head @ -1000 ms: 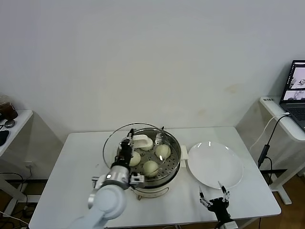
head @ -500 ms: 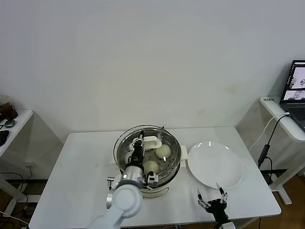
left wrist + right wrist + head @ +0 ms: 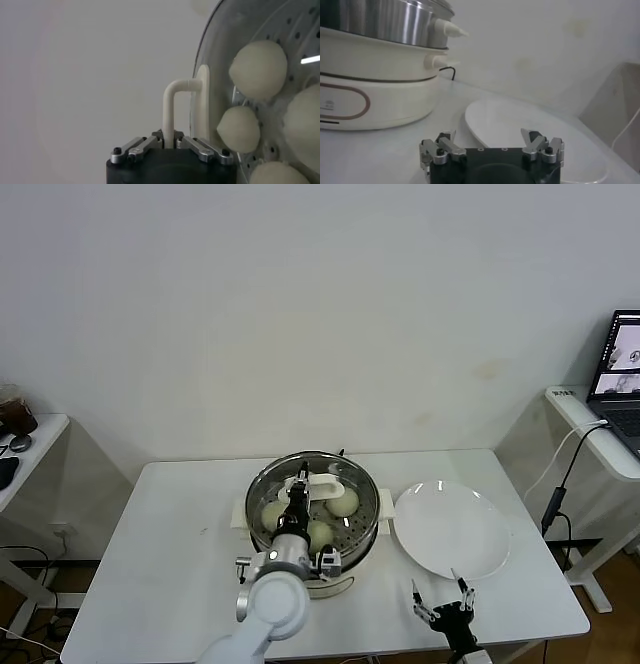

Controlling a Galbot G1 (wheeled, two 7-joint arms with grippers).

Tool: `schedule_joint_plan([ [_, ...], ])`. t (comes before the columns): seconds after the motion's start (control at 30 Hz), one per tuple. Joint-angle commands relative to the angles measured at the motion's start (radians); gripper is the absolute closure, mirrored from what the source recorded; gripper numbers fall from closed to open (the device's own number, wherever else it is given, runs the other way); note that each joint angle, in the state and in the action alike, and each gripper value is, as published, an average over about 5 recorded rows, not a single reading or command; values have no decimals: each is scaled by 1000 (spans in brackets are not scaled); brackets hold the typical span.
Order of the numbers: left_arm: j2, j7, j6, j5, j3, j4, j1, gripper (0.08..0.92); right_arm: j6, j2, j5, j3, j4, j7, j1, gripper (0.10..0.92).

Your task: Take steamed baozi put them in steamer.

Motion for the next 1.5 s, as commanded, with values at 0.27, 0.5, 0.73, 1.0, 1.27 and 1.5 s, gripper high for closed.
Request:
schedule_joint_plan([
  [0.27, -19, -1, 2, -12, 4, 20, 3, 824, -3, -8, 3, -6, -7, -3, 3, 203],
  [0.5, -25, -18, 0, -61, -11, -22, 29, 816, -7, -12, 4, -11, -3, -3, 3, 203],
  [0.73, 22, -94, -61, -156, -45, -136, 142, 655, -9, -11, -1, -15, 4, -5, -4, 203],
  [1.0, 86, -247, -215, -520, -197, -382, 395, 421, -8, -25, 4, -15, 26, -8, -29, 203],
  [1.27, 85, -448, -599, -1324, -502, -496, 842, 201, 1, -45, 58, -17, 44, -18, -40, 203],
  [1.5, 13, -534, -779, -1490, -612, -479, 1023, 177, 7, -108, 228, -70, 105, -48, -100, 203],
])
